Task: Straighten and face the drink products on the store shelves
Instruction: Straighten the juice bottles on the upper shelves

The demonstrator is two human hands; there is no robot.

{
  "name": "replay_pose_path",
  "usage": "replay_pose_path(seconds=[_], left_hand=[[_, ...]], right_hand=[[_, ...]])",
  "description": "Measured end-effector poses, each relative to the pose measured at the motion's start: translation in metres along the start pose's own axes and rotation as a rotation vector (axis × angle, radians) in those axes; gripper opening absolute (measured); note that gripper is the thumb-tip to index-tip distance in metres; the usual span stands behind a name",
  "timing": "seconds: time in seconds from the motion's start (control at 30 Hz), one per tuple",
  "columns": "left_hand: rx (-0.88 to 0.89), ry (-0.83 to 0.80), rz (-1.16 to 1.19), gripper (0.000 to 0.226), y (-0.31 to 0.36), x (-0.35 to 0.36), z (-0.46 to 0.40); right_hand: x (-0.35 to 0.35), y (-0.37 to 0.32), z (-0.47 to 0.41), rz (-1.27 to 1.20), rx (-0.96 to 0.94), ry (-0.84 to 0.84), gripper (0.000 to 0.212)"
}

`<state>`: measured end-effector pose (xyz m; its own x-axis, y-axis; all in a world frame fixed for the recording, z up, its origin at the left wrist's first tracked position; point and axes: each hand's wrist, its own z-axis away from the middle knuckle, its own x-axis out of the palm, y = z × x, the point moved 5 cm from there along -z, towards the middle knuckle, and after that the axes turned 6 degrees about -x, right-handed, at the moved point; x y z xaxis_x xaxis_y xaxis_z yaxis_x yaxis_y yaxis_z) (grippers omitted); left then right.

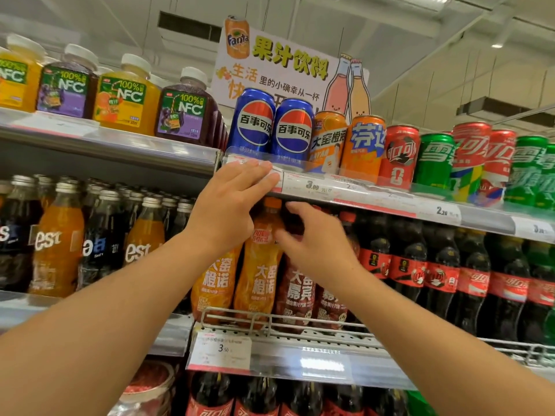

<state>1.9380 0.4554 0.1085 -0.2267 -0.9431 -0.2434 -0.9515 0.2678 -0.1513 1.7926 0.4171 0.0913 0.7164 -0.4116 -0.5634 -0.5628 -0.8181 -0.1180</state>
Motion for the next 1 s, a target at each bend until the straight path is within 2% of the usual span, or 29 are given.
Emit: replay_pose_path(seconds=[0.07, 0.13, 0.17, 0.23, 0.3, 0.33, 0.57, 0.63, 0.73, 0.83, 0.9, 1.0], left_hand=[[-0.009, 0.007, -0.003, 0.059, 0.001, 0.000, -0.001], [-0.030, 0.003, -0.011, 0.058, 0.003, 0.001, 0.000], [-0.045, 0.001, -0.015, 0.059, 0.004, 0.002, 0.001], [-0.084, -0.007, -0.020, 0.060, 0.007, 0.003, 0.002], [-0.117, -0.020, -0.024, 0.063, 0.010, 0.003, 0.004], [-0.129, -0.028, -0.029, 0.064, 0.011, 0.003, 0.004], [-0.209, -0.128, -0.099, 0.073, 0.019, 0.002, 0.009], [-0.185, -0.173, -0.159, 0.077, 0.023, 0.003, 0.011], [-0.133, -0.280, -0.304, 0.084, 0.021, -0.005, 0.026], [-0.153, -0.474, -0.462, 0.085, 0.001, -0.025, 0.076], [-0.242, -0.632, -0.543, 0.085, -0.020, -0.039, 0.123], [-0.425, -0.788, -0.563, 0.083, -0.052, -0.059, 0.187]], right_hand=[[-0.032, -0.009, 0.001, 0.008, -0.185, 0.183, 0.027], [-0.054, -0.013, -0.005, 0.110, -0.333, 0.318, 0.025], [-0.058, -0.012, -0.010, 0.208, -0.352, 0.326, 0.030], [-0.053, -0.002, -0.016, 0.378, -0.287, 0.186, 0.046], [-0.039, 0.010, -0.012, 0.455, -0.248, 0.035, 0.063], [-0.034, 0.014, -0.009, 0.469, -0.261, 0.015, 0.069], [-0.027, 0.019, -0.008, 0.348, -0.285, 0.183, 0.069], [-0.026, 0.020, -0.007, 0.320, -0.279, 0.217, 0.068], [-0.025, 0.017, -0.006, 0.318, -0.250, 0.205, 0.068], [-0.023, 0.015, -0.006, 0.355, -0.227, 0.146, 0.072], [-0.022, 0.016, -0.005, 0.407, -0.219, 0.117, 0.077], [-0.016, 0.017, -0.002, 0.478, -0.188, 0.089, 0.087]])
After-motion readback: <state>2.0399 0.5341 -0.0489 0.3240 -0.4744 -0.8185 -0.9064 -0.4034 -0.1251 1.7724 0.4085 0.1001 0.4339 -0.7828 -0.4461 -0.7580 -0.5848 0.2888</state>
